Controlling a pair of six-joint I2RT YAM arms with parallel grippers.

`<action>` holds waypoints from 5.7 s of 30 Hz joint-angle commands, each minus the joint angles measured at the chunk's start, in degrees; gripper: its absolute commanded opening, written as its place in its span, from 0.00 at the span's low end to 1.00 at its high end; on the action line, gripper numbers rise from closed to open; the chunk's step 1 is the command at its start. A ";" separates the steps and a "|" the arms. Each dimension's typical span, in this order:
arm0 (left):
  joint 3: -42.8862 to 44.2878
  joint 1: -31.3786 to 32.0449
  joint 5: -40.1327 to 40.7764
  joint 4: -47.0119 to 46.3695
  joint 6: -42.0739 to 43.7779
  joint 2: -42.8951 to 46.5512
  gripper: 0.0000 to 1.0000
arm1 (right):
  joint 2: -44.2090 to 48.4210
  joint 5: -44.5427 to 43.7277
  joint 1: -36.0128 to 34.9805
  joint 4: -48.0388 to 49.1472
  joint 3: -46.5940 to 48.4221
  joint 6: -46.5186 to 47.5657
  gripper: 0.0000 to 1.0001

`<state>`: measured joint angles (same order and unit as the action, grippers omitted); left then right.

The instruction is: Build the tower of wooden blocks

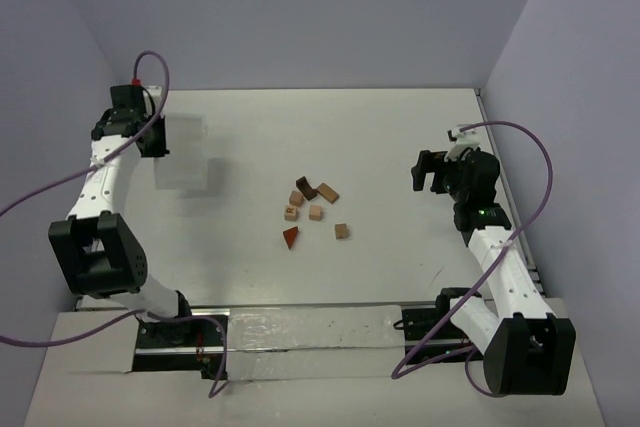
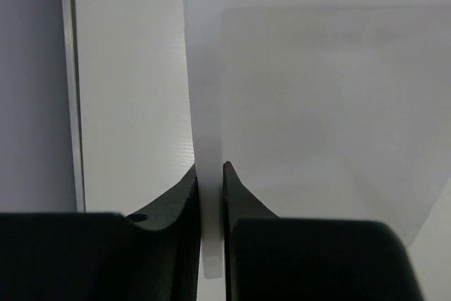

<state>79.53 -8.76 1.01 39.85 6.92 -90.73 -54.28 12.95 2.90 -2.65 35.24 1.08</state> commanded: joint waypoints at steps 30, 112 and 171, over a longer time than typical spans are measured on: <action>19.35 -15.94 -18.15 3.74 15.94 -29.20 0.32 | -3.82 -0.03 0.36 0.19 2.77 0.36 1.00; 0.80 49.81 -9.71 -19.16 8.88 -21.17 0.43 | -2.33 4.81 -1.26 -0.25 2.72 1.91 1.00; -29.07 20.01 -64.38 -127.47 -116.24 -2.70 0.00 | -21.30 23.27 -34.33 -4.72 38.58 -3.04 0.86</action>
<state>51.60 11.88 -65.34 -72.51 -105.59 -95.50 -73.84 35.15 -27.38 -7.05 69.77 -3.31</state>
